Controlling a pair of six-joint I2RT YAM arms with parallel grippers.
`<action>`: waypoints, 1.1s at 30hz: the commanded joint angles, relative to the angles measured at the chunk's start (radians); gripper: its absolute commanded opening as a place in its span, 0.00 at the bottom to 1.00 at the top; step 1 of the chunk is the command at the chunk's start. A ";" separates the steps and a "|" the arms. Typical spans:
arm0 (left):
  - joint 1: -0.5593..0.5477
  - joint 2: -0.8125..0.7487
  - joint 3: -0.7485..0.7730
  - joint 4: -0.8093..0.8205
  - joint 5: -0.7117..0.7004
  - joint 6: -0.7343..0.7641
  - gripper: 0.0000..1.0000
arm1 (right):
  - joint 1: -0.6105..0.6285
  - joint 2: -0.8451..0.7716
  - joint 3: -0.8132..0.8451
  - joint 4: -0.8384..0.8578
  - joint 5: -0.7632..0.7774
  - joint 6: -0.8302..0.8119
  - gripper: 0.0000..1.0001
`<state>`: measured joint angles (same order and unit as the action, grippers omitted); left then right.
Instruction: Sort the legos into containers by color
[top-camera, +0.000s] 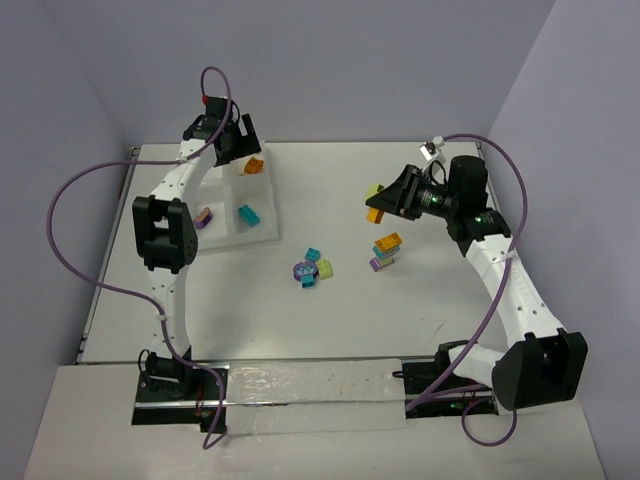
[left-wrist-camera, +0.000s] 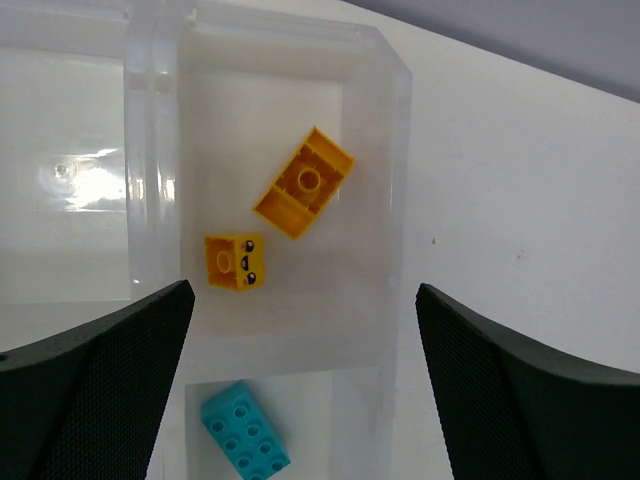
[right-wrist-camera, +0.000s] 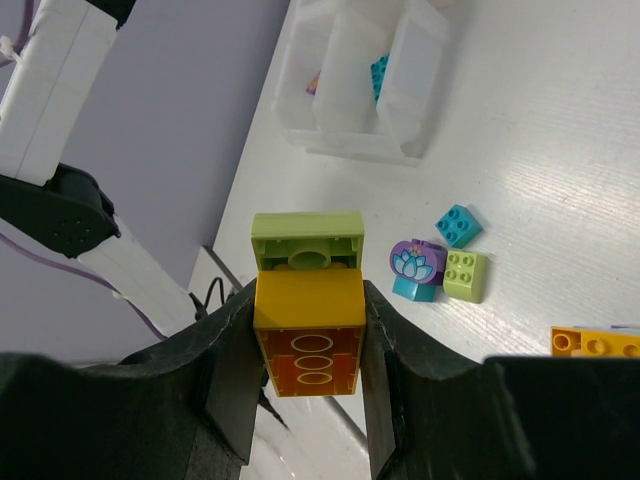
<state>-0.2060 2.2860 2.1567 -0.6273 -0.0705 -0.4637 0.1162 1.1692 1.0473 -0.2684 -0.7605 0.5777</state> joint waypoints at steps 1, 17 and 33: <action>-0.009 -0.144 -0.076 0.067 0.031 0.005 0.99 | 0.017 -0.010 0.045 0.016 0.006 -0.016 0.00; -0.149 -0.589 -0.535 0.507 1.060 -0.123 0.90 | 0.081 -0.006 0.035 0.122 -0.177 -0.008 0.00; -0.322 -0.455 -0.430 0.608 1.284 -0.191 0.93 | 0.115 0.010 0.071 0.108 -0.247 -0.036 0.00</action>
<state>-0.5150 1.8280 1.6802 -0.0945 1.1320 -0.6422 0.2230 1.1740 1.0650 -0.2014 -0.9712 0.5607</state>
